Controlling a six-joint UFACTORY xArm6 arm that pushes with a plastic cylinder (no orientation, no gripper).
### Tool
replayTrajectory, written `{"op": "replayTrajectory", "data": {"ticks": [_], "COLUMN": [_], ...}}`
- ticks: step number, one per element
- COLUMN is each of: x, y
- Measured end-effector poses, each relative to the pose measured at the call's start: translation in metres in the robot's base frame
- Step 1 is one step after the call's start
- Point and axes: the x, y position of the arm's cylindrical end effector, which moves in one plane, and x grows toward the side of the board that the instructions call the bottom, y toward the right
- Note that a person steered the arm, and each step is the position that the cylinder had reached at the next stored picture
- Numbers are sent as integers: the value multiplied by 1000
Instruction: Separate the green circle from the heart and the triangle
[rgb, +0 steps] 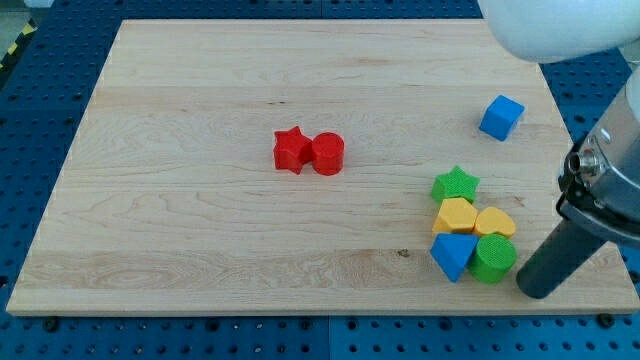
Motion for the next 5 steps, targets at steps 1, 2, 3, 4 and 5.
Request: {"op": "replayTrajectory", "data": {"ticks": [1, 2, 3, 4, 5], "x": [0, -1, -1, -1, -9], "y": [-24, -62, -79, -80, -95]}}
